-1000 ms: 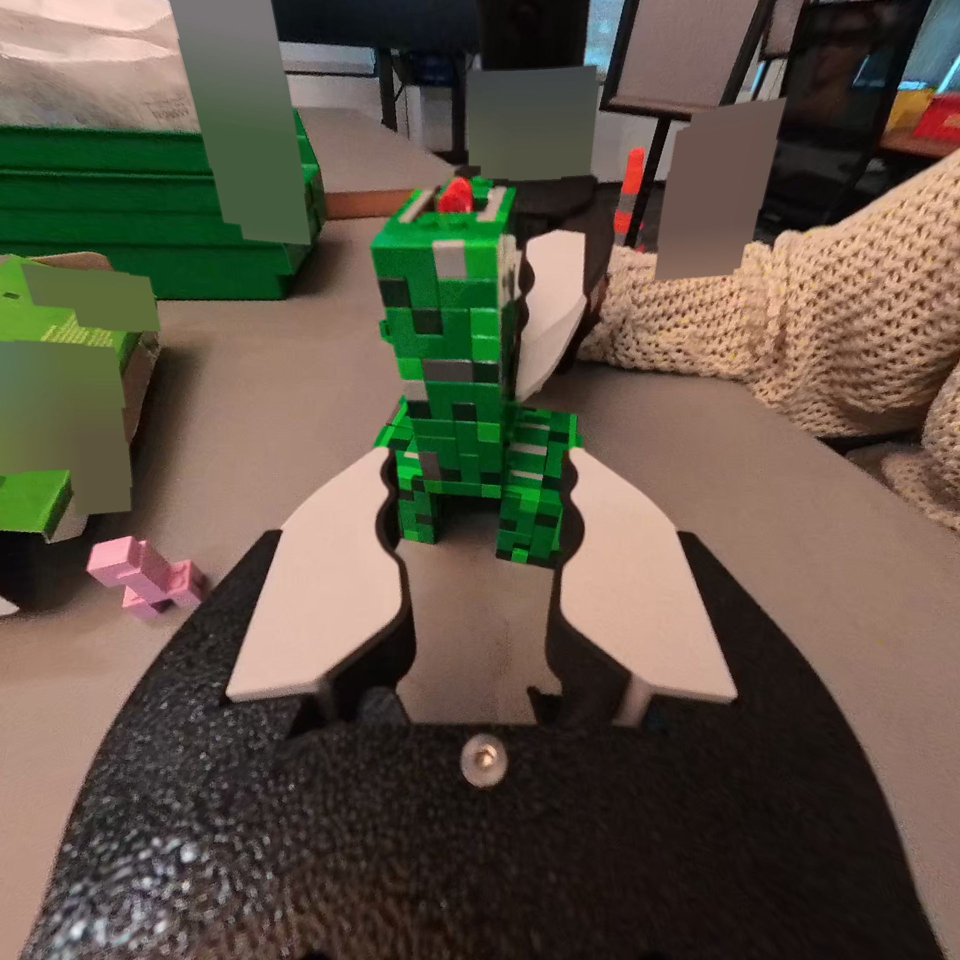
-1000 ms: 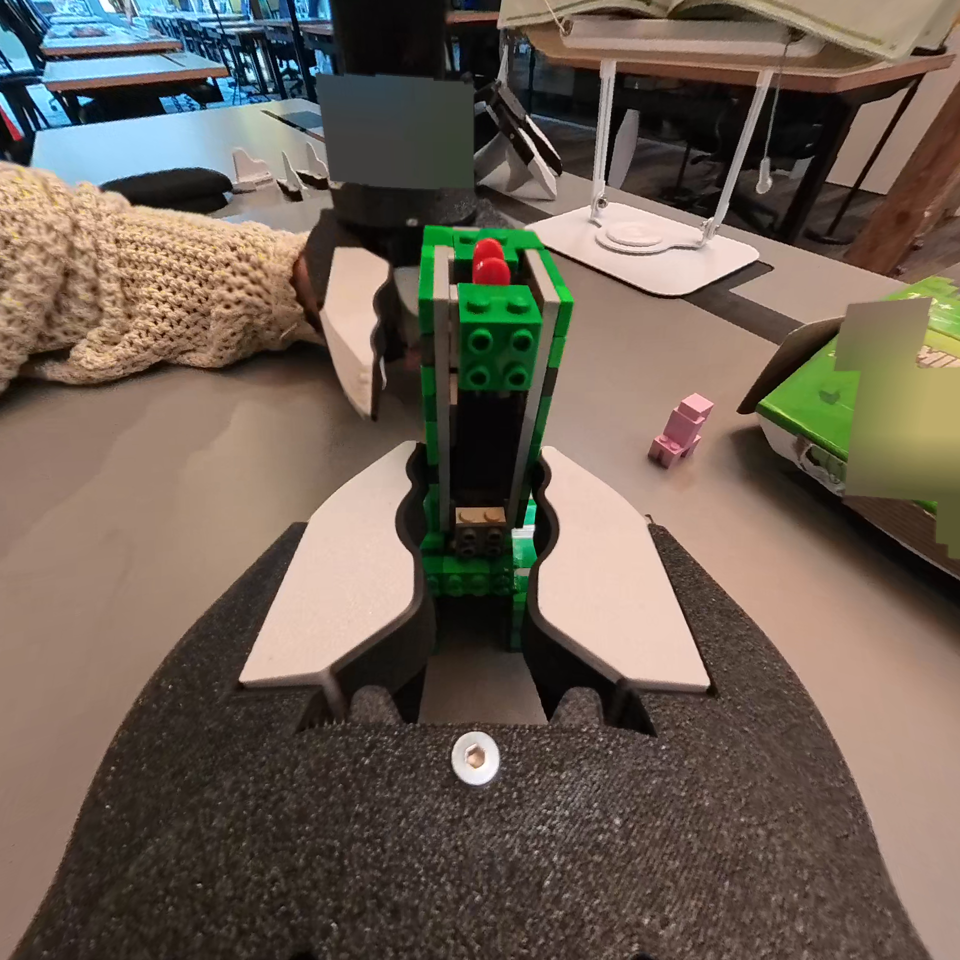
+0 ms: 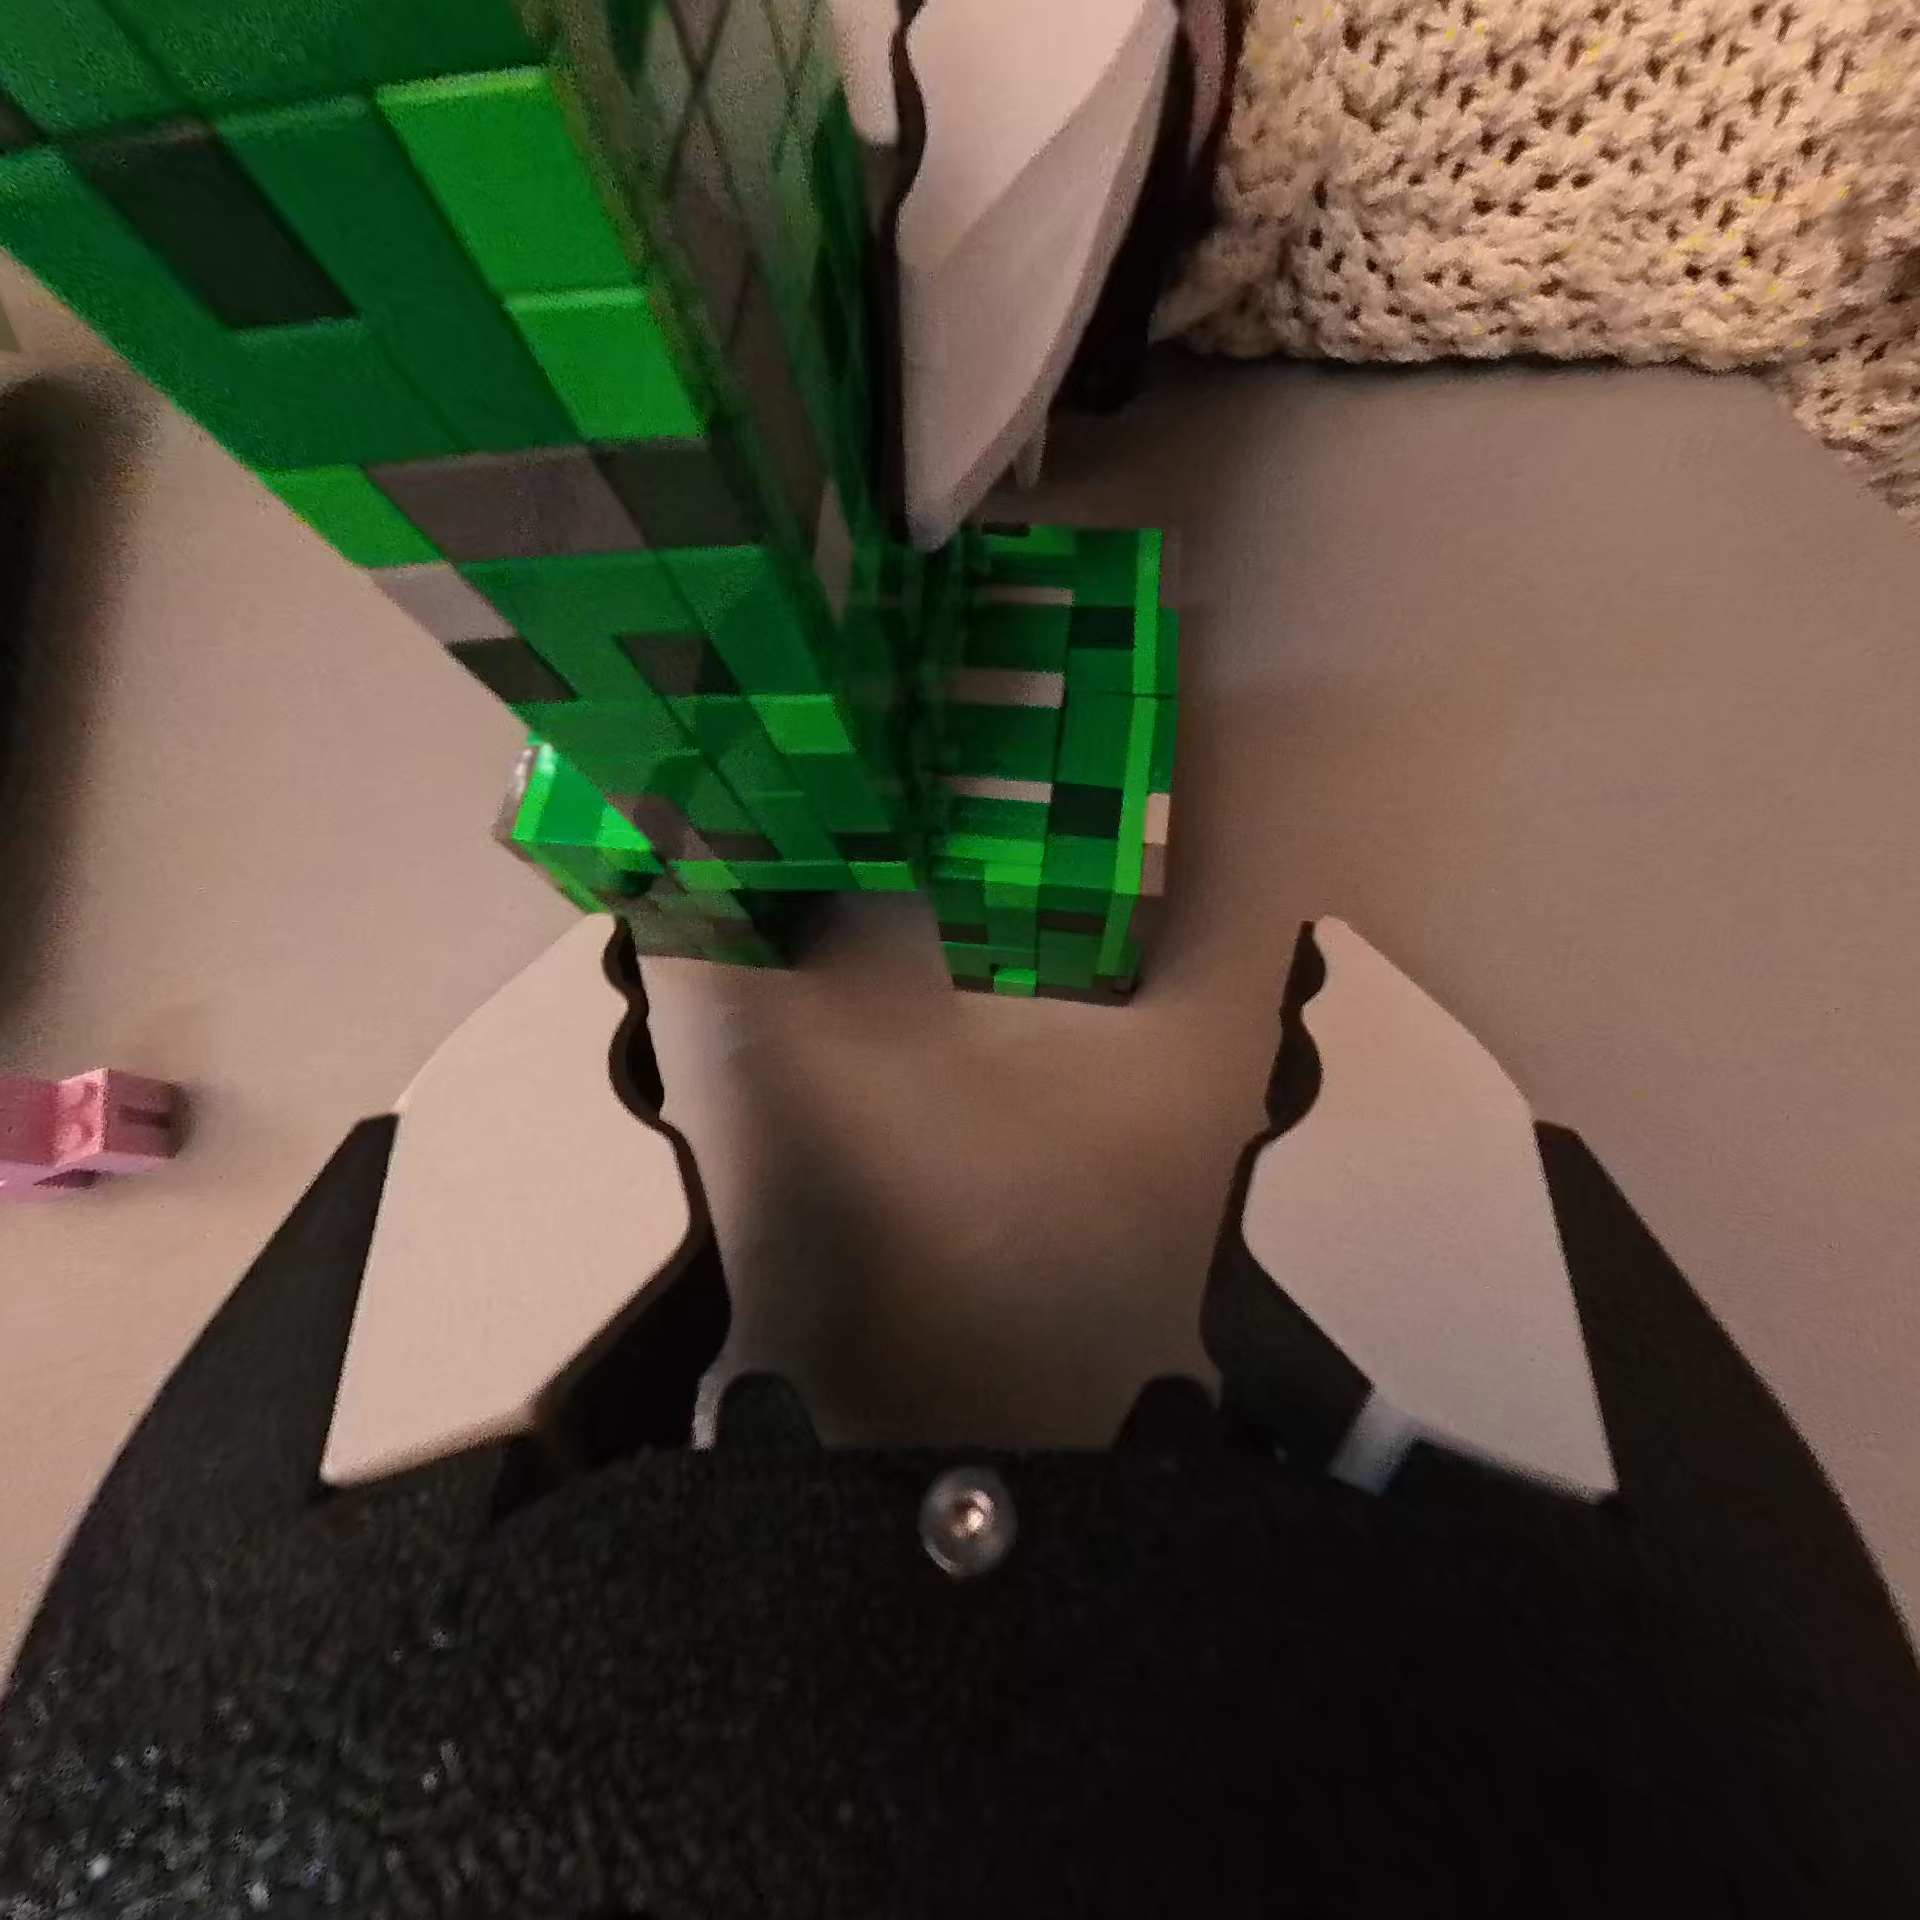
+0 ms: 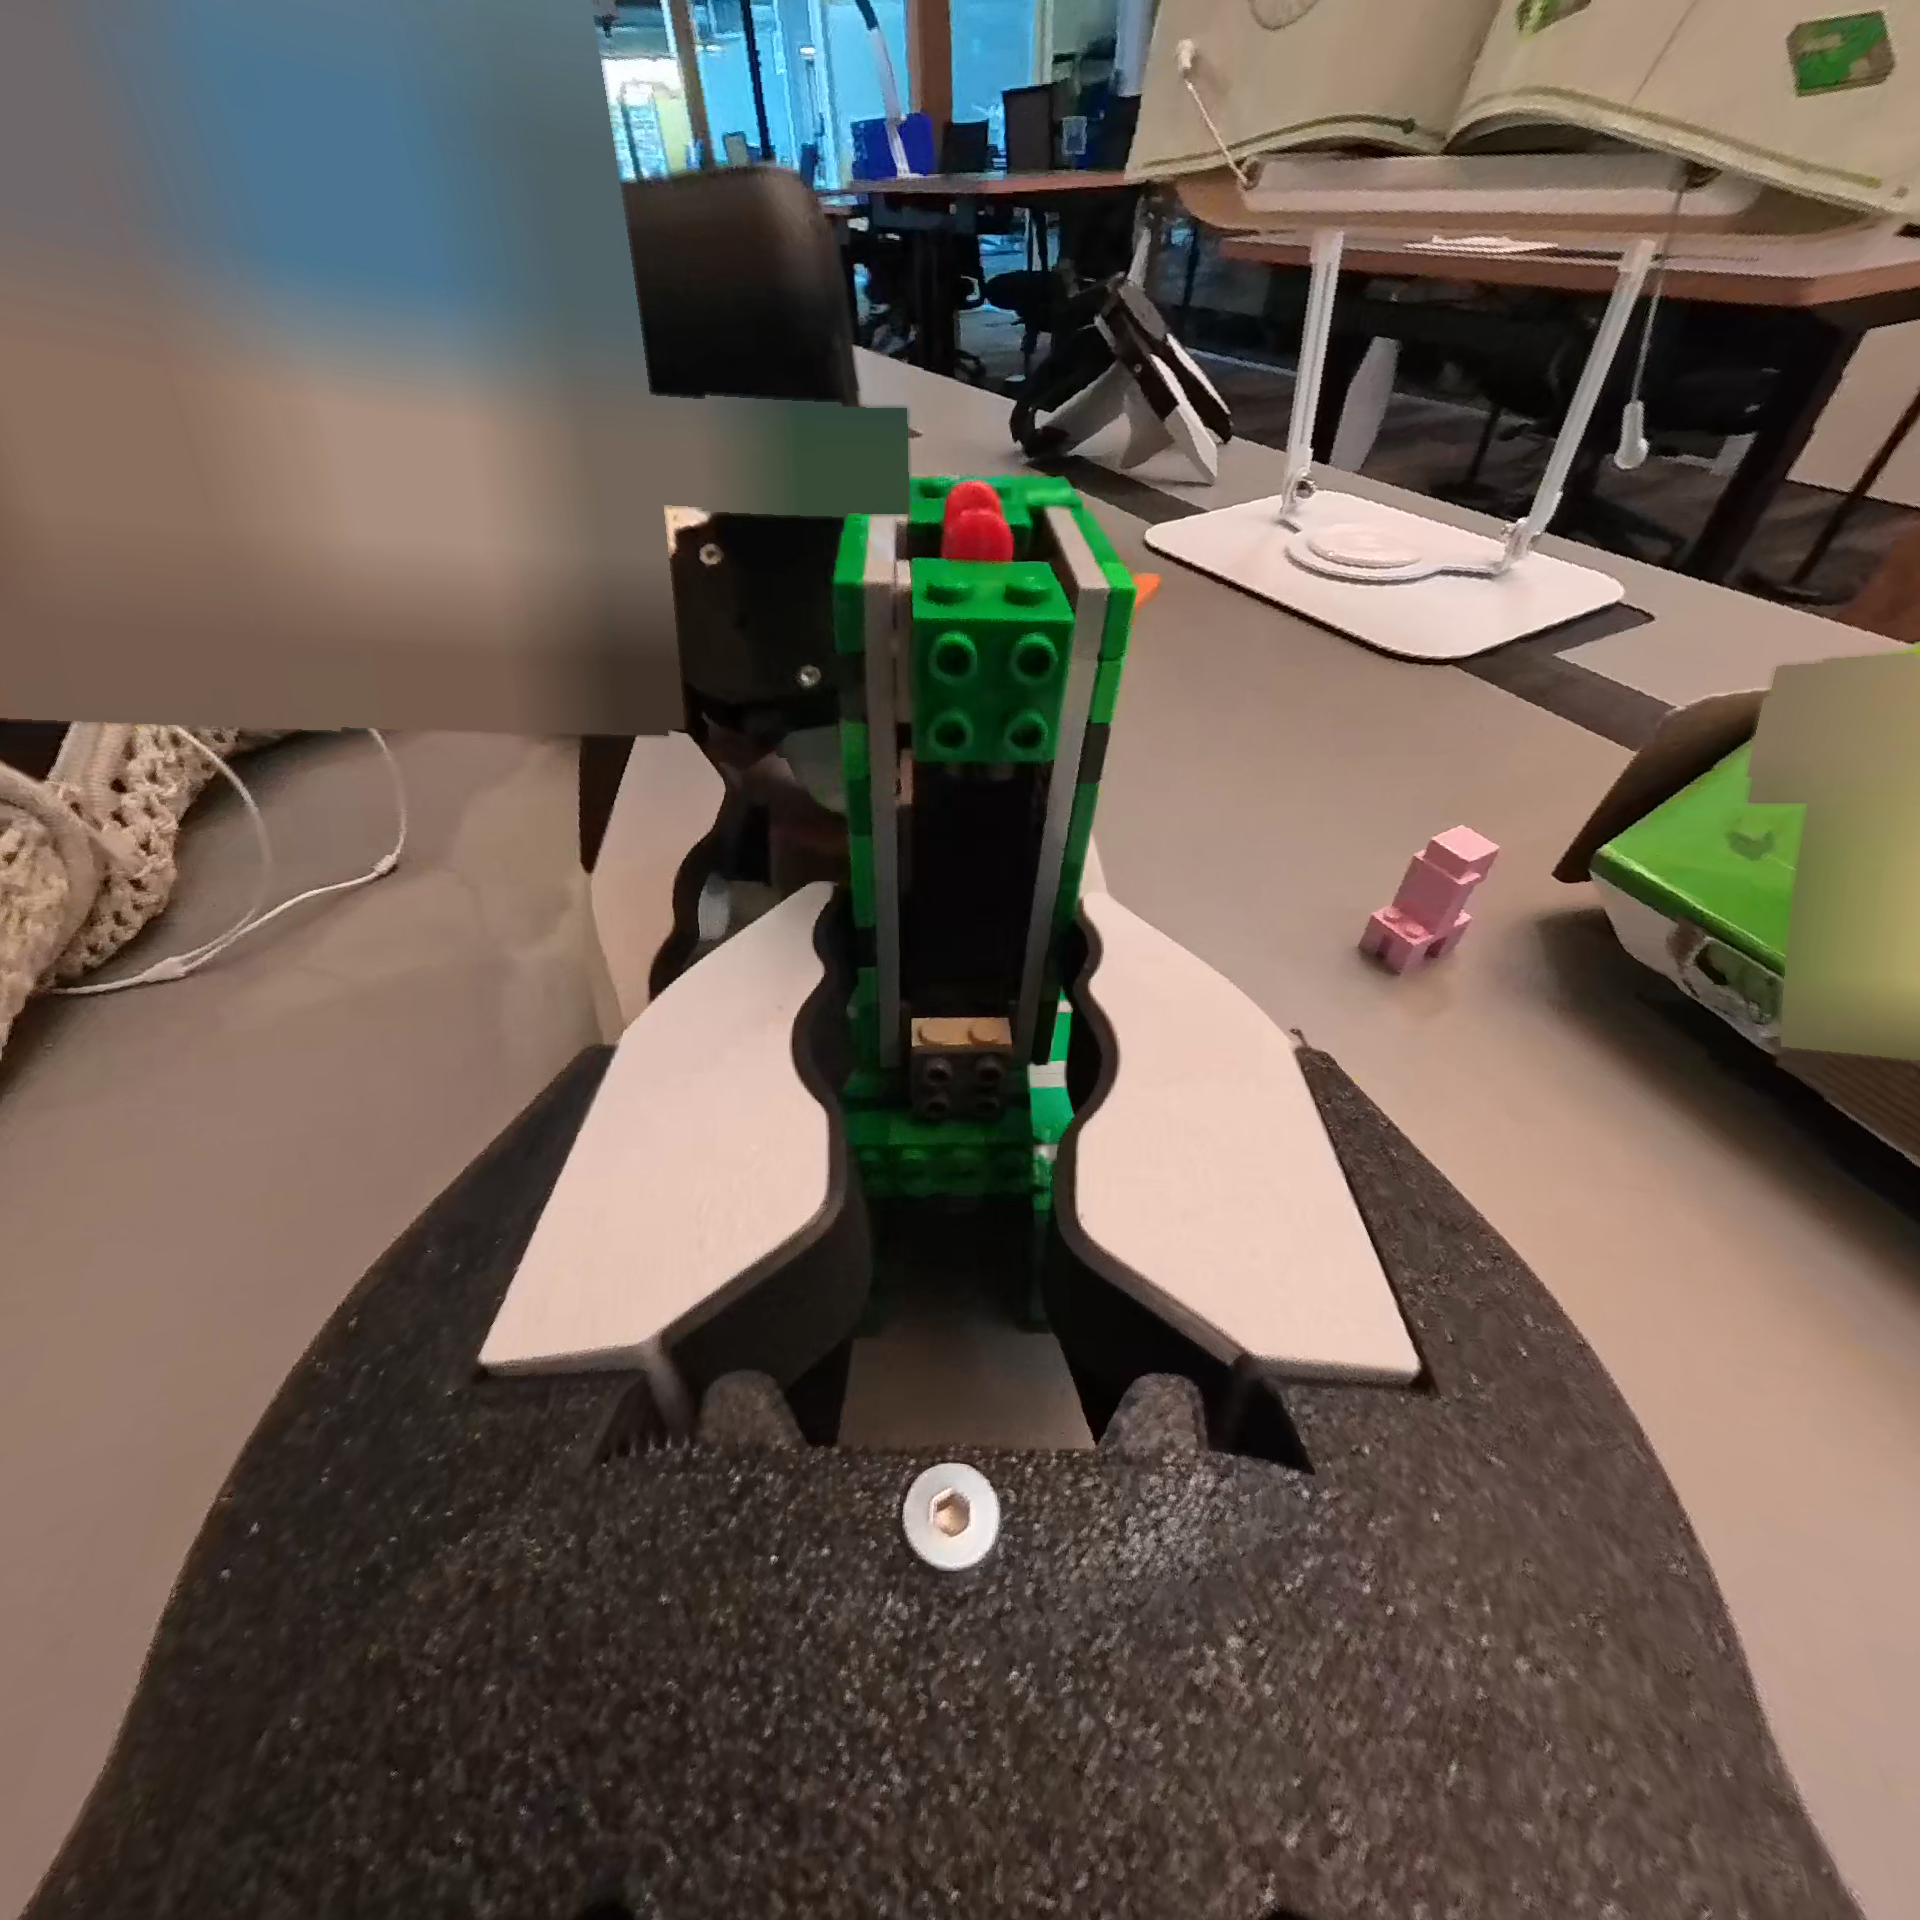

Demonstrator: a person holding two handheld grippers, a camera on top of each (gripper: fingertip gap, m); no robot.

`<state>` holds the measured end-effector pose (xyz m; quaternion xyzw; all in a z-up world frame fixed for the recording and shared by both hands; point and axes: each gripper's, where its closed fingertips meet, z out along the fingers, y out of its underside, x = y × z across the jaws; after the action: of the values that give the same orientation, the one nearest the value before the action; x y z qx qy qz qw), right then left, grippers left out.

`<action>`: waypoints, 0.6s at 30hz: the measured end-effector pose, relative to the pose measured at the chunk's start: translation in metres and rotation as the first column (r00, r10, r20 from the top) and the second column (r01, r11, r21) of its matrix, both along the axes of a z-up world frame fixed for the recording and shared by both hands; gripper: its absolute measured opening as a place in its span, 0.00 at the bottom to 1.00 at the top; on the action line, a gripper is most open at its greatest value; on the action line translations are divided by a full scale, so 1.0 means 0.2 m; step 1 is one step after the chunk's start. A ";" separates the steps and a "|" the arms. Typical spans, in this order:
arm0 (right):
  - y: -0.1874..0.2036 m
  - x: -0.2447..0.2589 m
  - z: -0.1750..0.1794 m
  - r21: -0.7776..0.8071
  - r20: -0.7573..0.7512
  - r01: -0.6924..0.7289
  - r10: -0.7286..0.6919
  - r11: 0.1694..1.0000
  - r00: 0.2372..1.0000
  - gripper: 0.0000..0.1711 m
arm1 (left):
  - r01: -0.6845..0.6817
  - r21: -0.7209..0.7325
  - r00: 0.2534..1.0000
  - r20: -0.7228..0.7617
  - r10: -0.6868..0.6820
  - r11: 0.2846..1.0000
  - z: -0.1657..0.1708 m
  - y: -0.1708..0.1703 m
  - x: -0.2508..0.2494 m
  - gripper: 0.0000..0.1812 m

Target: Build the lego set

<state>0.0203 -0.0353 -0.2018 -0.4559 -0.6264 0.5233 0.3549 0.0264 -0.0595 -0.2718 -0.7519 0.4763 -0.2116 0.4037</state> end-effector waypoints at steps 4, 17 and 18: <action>0.01 0.00 0.00 0.000 0.002 0.010 -0.010 1.000 1.000 0.22 | -0.031 0.036 0.998 0.064 0.028 0.999 0.05 0.02 -0.02 0.58; 0.04 0.01 -0.01 0.045 0.006 0.063 -0.063 0.997 0.998 0.23 | -0.017 0.263 0.983 0.178 -0.031 0.965 0.23 0.00 -0.06 0.25; 0.04 0.01 -0.01 0.045 0.006 0.064 -0.064 0.997 0.998 0.23 | -0.028 0.273 0.980 0.198 -0.028 0.962 0.24 0.01 -0.07 0.24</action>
<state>0.0213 -0.0281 -0.2036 -0.4697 -0.6242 0.4959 0.3794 0.0128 -0.0584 -0.2230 -0.6637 0.4579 -0.2182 0.5497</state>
